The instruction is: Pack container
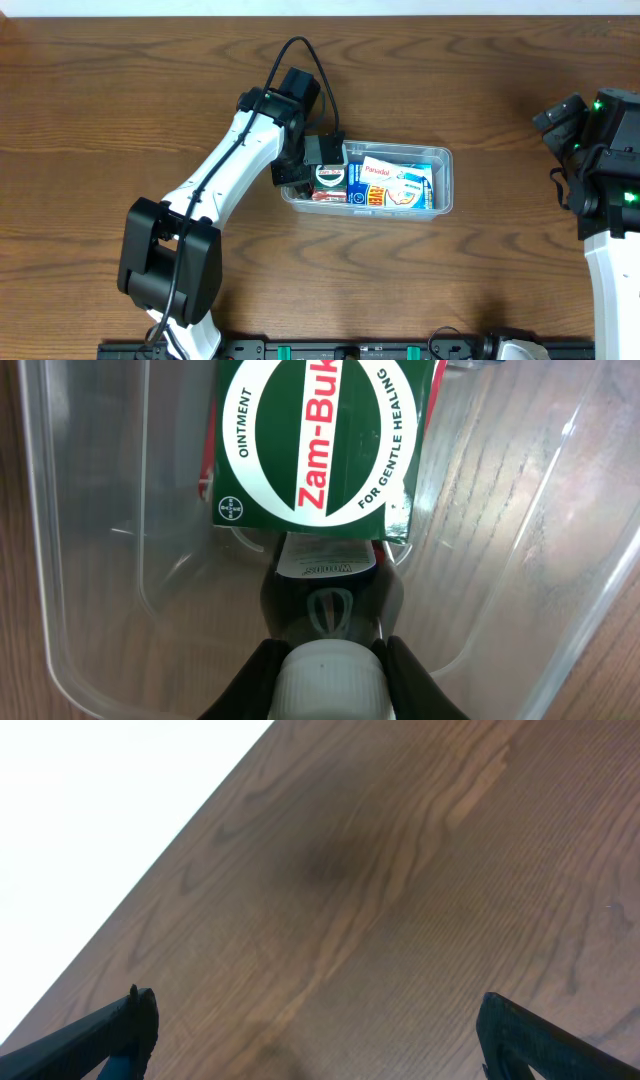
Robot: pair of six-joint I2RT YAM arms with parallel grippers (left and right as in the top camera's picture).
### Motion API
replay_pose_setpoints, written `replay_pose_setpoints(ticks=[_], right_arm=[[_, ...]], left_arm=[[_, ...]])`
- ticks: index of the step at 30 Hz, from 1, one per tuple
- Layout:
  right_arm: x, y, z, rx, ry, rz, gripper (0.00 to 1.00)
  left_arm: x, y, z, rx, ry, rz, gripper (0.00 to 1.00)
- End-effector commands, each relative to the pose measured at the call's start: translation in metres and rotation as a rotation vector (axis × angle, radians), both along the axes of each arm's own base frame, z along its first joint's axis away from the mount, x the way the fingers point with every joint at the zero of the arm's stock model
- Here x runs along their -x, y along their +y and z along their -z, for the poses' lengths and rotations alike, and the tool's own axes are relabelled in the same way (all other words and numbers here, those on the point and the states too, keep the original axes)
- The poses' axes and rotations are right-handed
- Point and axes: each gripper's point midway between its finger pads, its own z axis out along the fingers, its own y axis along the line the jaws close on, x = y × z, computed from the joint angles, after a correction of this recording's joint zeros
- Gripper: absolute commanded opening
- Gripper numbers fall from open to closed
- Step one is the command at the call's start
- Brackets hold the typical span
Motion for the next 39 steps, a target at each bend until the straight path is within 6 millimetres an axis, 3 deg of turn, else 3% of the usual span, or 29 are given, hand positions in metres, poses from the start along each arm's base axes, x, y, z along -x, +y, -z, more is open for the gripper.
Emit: replay_pose_setpoints(ticks=[1,3,6,9,17,22,33,35,36,39], right_arm=[[0.0,-0.003,-0.003,-0.003,-0.008,0.02,0.99],[0.0,-0.003,-0.003,-0.003,-0.009,0.02,0.99],[0.0,-0.003,-0.003,-0.003,-0.008,0.02,0.99],[0.0,-0.003,-0.003,-0.003,-0.008,0.02,0.99],[0.0,-0.003,-0.003,-0.003,-0.008,0.02,0.99],[0.0,-0.003,-0.003,-0.003,-0.008,0.02,0.99],[0.0,-0.003,-0.003,-0.003,-0.008,0.02,0.99],[0.0,-0.003,-0.003,-0.003,-0.008,0.02,0.99],[0.0,-0.003,-0.003,-0.003,-0.008,0.02,0.99],[0.0,-0.003,-0.003,-0.003,-0.008,0.02,0.99]], left_arm=[[0.0,-0.001,-0.001,0.017,0.004,0.008,0.33],[0.0,-0.001,-0.001,0.017,0.003,0.008,0.4],[0.001,-0.001,-0.001,0.016,0.005,0.008,0.67],[0.001,-0.002,-0.001,0.016,0.007,0.011,0.77],[0.003,-0.006,-0.009,0.024,-0.013,0.023,0.83],[0.001,-0.006,-0.026,0.044,-0.059,0.023,0.84],[0.002,-0.009,-0.085,0.126,-0.199,-0.041,0.85],[0.005,-0.008,-0.099,0.155,-0.222,-0.105,0.86],[0.006,-0.007,-0.106,0.171,-0.23,-0.149,0.97],[0.008,0.001,-0.129,0.237,-0.248,-0.35,0.98]])
